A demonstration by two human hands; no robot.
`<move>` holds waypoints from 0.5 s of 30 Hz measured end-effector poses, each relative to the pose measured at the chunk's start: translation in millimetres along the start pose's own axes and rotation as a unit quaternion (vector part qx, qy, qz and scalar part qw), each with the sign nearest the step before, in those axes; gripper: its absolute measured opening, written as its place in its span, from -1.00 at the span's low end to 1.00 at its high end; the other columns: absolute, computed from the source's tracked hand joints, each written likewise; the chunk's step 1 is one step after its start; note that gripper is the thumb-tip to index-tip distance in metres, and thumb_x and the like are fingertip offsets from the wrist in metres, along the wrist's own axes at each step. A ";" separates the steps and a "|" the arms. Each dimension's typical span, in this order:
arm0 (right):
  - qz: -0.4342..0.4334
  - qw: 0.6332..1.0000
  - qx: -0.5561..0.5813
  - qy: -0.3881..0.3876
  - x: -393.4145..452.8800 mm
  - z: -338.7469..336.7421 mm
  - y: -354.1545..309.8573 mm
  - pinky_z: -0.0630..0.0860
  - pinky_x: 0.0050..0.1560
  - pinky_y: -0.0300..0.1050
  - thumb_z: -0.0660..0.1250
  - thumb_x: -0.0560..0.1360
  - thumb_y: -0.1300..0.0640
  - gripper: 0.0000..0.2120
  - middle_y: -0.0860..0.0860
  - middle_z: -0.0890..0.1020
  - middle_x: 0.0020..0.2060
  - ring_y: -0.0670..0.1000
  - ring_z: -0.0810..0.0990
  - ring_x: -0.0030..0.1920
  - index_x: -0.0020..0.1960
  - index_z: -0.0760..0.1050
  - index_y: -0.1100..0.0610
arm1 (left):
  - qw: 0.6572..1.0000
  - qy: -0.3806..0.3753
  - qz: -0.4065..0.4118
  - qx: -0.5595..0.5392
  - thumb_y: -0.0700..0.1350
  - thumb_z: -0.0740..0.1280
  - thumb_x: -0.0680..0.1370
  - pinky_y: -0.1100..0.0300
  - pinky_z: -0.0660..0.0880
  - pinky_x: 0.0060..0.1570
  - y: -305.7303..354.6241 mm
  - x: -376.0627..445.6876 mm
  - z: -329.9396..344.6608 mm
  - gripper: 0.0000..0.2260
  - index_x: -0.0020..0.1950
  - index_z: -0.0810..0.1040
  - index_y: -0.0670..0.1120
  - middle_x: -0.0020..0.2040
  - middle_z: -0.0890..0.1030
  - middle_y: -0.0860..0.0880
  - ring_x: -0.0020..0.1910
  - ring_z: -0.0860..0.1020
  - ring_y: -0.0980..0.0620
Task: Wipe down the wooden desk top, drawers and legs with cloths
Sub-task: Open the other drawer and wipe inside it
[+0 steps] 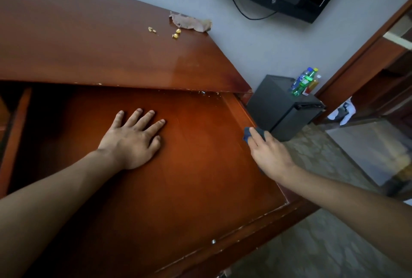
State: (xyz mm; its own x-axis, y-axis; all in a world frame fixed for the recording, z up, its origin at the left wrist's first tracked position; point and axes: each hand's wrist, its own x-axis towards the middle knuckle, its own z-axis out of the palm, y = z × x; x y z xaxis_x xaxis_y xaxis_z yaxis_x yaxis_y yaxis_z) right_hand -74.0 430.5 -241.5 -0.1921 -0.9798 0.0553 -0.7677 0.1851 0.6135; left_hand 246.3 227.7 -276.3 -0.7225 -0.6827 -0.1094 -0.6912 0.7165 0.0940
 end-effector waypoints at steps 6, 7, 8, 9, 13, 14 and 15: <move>0.059 0.939 0.310 0.135 -8.0 -52.3 -50.3 0.52 0.13 -0.12 0.22 0.69 0.15 -0.79 0.09 0.64 0.22 0.06 0.65 0.13 0.22 0.57 0.17 | 0.999 -0.032 0.012 0.033 0.16 -0.04 0.72 -0.08 0.03 0.63 -8.5 -30.9 -33.1 -0.47 0.69 0.06 0.07 0.70 0.04 0.01 0.67 0.03 -0.06; 0.065 0.902 0.406 0.130 -0.6 -67.5 -73.2 0.46 0.14 -0.20 0.21 0.69 0.13 -0.78 0.03 0.66 0.19 -0.01 0.62 0.13 0.23 0.59 0.12 | 0.999 -0.014 0.013 0.051 0.13 -0.01 0.71 -0.07 0.08 0.62 -16.1 -44.1 -37.1 -0.50 0.66 0.20 0.06 0.67 0.18 -0.01 0.65 0.13 -0.06; 0.056 0.862 0.491 0.114 6.5 -82.1 -100.2 0.43 0.16 -0.25 0.22 0.69 0.12 -0.78 -0.02 0.67 0.18 -0.07 0.60 0.13 0.23 0.60 0.08 | 0.998 0.020 0.010 0.065 0.10 0.00 0.70 -0.07 0.14 0.60 -26.2 -59.7 -38.1 -0.53 0.58 0.36 0.02 0.60 0.33 -0.04 0.61 0.25 -0.07; 0.034 0.825 0.557 0.093 12.6 -96.7 -130.3 0.43 0.20 -0.27 0.22 0.69 0.12 -0.77 -0.07 0.66 0.18 -0.14 0.59 0.15 0.24 0.61 0.05 | 0.995 0.063 0.001 0.075 0.06 0.01 0.66 -0.06 0.19 0.57 -38.7 -77.2 -37.1 -0.53 0.47 0.50 -0.03 0.51 0.47 -0.08 0.55 0.35 -0.11; -0.091 0.710 0.690 0.108 34.2 -148.2 -242.8 0.30 0.42 -0.31 0.20 0.68 0.11 -0.71 -0.10 0.56 0.35 -0.19 0.49 0.37 0.32 0.57 0.13 | 0.969 0.222 -0.110 0.001 -0.01 0.10 0.54 -0.09 0.27 0.53 -84.5 -148.8 -20.6 -0.46 0.40 0.55 -0.24 0.44 0.52 -0.21 0.52 0.40 -0.19; -0.115 0.702 0.693 0.116 39.3 -158.5 -262.5 0.28 0.46 -0.30 0.19 0.69 0.12 -0.69 -0.04 0.54 0.40 -0.15 0.46 0.42 0.36 0.55 0.16 | 0.959 0.235 -0.144 -0.062 0.00 0.09 0.57 -0.03 0.24 0.54 -83.1 -159.7 -18.4 -0.45 0.47 0.50 -0.22 0.51 0.46 -0.16 0.56 0.35 -0.13; -0.138 0.697 0.693 0.124 45.6 -170.9 -281.2 0.27 0.48 -0.27 0.17 0.70 0.12 -0.67 0.00 0.50 0.44 -0.10 0.43 0.45 0.40 0.52 0.18 | 0.945 0.245 -0.174 -0.130 0.02 0.07 0.59 0.03 0.22 0.54 -79.6 -167.8 -17.6 -0.45 0.52 0.45 -0.16 0.56 0.41 -0.07 0.58 0.31 -0.04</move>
State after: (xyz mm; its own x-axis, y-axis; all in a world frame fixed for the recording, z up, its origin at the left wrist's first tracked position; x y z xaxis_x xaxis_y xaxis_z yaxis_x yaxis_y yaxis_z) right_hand 237.6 320.9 -276.9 0.0588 -0.9437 0.3255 -0.6410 -0.2857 -0.7124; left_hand 422.3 282.7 -248.0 -0.3267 -0.9006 0.2866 -0.8219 0.4204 0.3842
